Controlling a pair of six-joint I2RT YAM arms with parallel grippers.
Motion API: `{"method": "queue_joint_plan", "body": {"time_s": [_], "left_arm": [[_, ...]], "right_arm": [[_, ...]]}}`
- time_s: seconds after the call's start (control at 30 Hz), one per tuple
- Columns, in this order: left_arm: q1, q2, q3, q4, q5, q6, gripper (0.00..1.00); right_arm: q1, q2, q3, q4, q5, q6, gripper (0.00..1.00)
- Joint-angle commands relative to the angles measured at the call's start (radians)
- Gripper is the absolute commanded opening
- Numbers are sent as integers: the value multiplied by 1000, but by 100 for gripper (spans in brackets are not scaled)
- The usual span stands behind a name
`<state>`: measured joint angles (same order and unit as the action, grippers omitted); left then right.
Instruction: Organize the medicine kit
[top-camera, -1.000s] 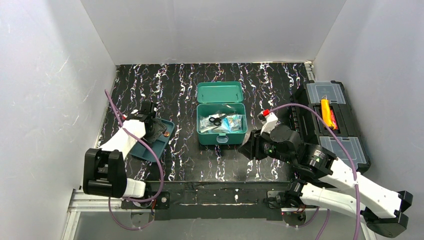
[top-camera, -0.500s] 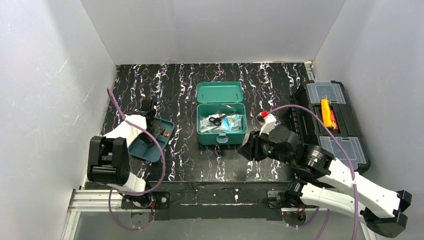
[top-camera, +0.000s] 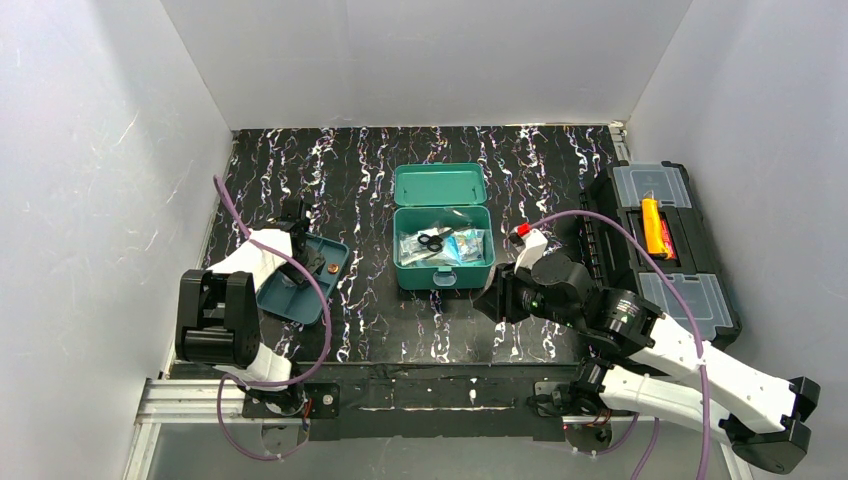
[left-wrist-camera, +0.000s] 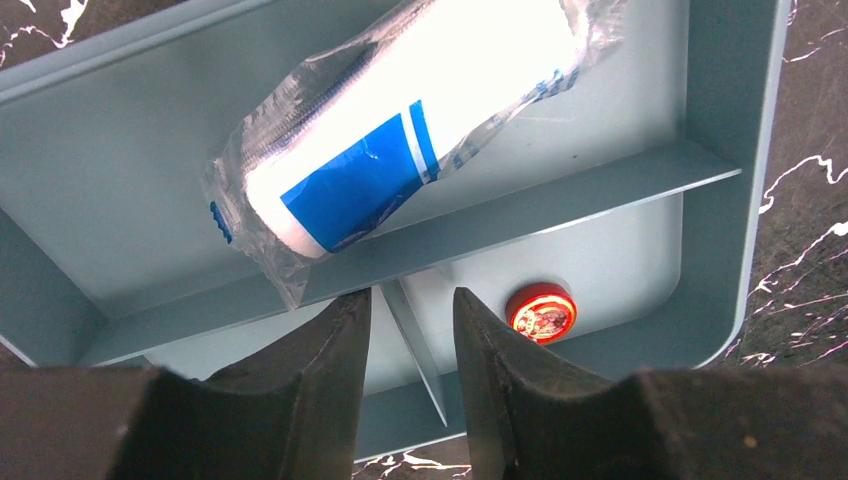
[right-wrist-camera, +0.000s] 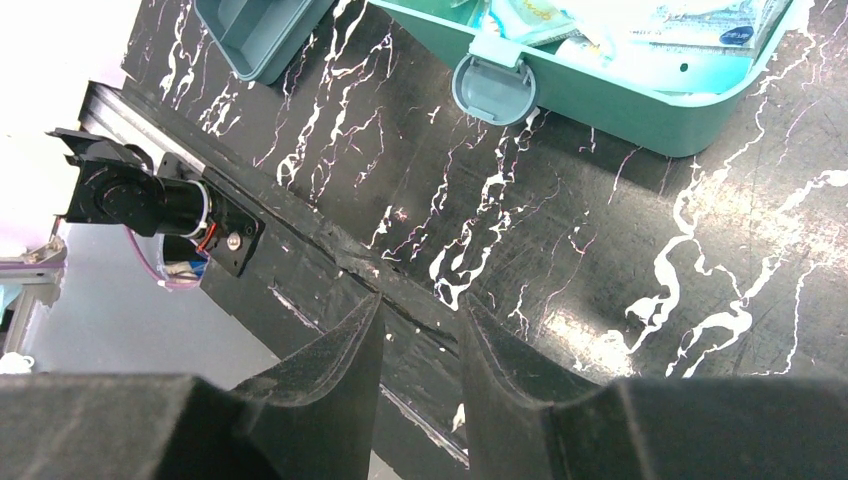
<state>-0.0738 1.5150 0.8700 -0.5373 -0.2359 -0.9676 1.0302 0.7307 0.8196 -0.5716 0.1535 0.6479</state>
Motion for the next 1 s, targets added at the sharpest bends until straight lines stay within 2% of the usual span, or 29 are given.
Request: {"method": "queue_joint_plan", "body": {"time_s": [0.0, 0.27, 0.43, 0.53, 0.73, 0.97], "left_arm": [[7, -4, -14, -15, -23, 29, 34], [8, 23, -20, -33, -11, 57, 26], [8, 24, -38, -28, 6, 76, 14], [8, 9, -47, -18, 21, 101, 0], [8, -52, -45, -24, 44, 177, 0], [8, -155, 24, -104, 62, 274, 0]], "right_arm": [[-1, 2, 1, 50, -12, -13, 40], [-1, -5, -9, 53, -24, 10, 40], [-1, -29, -18, 47, -22, 25, 39], [0, -42, -22, 43, -22, 34, 40], [-1, -56, -28, 35, -19, 57, 39], [0, -74, -34, 31, -25, 79, 38]]}}
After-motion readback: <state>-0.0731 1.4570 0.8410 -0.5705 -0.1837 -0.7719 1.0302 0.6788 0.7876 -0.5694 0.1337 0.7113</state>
